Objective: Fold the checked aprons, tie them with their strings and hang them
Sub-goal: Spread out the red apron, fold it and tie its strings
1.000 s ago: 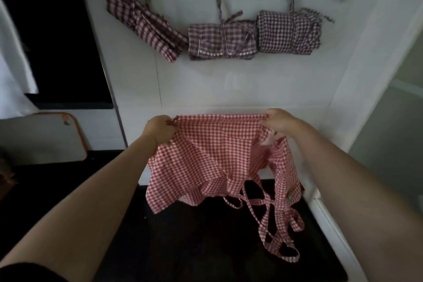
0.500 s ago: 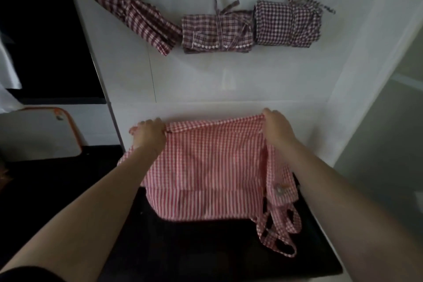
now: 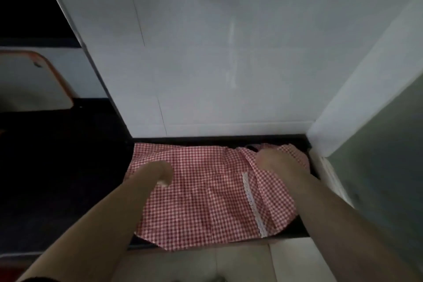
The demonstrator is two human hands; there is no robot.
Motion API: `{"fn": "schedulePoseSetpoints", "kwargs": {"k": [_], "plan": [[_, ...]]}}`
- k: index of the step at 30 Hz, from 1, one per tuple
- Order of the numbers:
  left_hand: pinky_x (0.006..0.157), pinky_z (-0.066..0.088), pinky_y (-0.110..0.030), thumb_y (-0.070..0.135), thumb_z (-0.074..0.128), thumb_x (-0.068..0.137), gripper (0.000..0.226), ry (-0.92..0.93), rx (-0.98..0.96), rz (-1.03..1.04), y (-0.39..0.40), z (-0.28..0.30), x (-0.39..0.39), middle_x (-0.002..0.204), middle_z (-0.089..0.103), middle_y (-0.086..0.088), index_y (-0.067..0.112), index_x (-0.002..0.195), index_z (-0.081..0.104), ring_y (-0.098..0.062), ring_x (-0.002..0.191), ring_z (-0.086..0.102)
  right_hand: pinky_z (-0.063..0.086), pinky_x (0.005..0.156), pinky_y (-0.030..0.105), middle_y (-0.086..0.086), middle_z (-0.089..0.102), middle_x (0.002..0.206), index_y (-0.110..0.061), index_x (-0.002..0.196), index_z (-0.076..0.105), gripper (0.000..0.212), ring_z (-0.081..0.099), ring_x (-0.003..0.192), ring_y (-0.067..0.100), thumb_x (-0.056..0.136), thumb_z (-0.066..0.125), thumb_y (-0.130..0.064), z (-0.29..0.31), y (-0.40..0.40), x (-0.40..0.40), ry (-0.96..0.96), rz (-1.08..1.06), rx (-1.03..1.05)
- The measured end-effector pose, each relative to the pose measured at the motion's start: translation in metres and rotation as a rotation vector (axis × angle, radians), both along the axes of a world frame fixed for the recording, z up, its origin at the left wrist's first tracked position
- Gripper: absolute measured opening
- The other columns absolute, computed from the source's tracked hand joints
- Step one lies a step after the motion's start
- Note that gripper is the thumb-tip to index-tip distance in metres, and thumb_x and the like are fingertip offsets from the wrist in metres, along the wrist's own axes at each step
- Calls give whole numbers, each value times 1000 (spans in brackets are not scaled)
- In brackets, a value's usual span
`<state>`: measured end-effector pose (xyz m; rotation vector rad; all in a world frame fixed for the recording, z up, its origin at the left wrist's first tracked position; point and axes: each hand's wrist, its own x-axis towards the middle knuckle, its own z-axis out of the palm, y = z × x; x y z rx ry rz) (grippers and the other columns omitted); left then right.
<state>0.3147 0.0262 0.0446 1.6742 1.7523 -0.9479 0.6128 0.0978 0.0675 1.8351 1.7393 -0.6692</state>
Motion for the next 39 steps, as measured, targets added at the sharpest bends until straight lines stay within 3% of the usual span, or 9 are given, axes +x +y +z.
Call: {"fn": "schedulePoseSetpoints", "kwargs": {"k": [3, 7, 9, 13, 18, 22, 25, 31, 39], "plan": [[115, 33, -45, 28, 47, 98, 54, -175, 312, 151, -8, -70, 10, 154, 35, -14, 18, 149, 36, -32, 140, 36, 35, 110, 37, 12, 44, 150, -20, 149, 38, 59, 49, 127, 30, 96, 56, -38, -64, -20, -7, 213, 123, 81], [119, 17, -56, 56, 55, 91, 88, -210, 113, 207, -22, -121, 25, 163, -10, -13, 32, 157, 1, -45, 148, 0, 21, 121, 47, 11, 9, 164, -29, 157, 4, 107, 21, 148, 35, 80, 76, -44, -123, -31, 7, 187, 126, -36], [116, 21, -62, 65, 59, 84, 102, -174, 111, 220, -23, -132, 27, 162, -21, -7, 34, 156, -7, -46, 147, -9, 26, 118, 51, 15, 11, 162, -33, 155, 5, 94, 25, 145, 39, 86, 67, -47, -142, -29, 15, 153, 43, 13], [111, 27, -65, 57, 71, 79, 111, -157, 138, 248, -16, -125, 32, 162, -22, -5, 35, 155, -7, -46, 146, -12, 45, 97, 44, 15, 50, 139, -19, 145, 32, 46, 57, 117, 32, 102, 41, -34, -142, -18, 25, 163, -94, 330], [112, 25, -66, 37, 80, 78, 118, -57, 89, 308, 6, -119, 38, 162, -16, -13, 37, 154, -10, -50, 146, -4, 33, 111, 46, 14, 49, 143, -13, 148, 34, 55, 48, 129, 33, 101, 41, -42, -129, 2, 38, 187, -226, 190], [111, 33, -57, 41, 60, 91, 79, 191, 157, 349, 24, -107, 51, 157, 22, -22, 16, 154, 20, -41, 144, 22, 34, 110, 42, 14, 50, 144, -13, 139, 52, 54, 49, 129, 33, 98, 49, -47, -101, 19, 40, 135, -235, 203], [94, 49, -41, 34, 46, 95, 48, 54, 477, 328, 31, -109, 79, 138, 44, -14, 10, 137, 44, -28, 123, 47, 45, 92, 41, 7, 51, 130, -23, 123, 60, 45, 56, 113, 30, 86, 55, -49, -87, 17, 56, 164, -53, 427], [111, 27, -61, 89, 51, 67, 125, -146, 224, 240, 12, -129, 131, 162, -12, -17, 26, 156, -10, -48, 147, -1, 38, 104, 34, 5, 57, 137, -23, 131, 60, 40, 54, 122, 24, 97, 50, -41, -98, 12, 73, 237, 108, 119], [116, 22, -60, 60, 83, 62, 140, -3, 167, 291, 10, -122, 74, 162, -14, -16, 19, 155, -13, -43, 149, -3, 44, 100, 37, 9, 57, 133, -11, 129, 60, 36, 55, 123, 27, 101, 47, -30, -69, 13, 91, -151, -4, -75]]}}
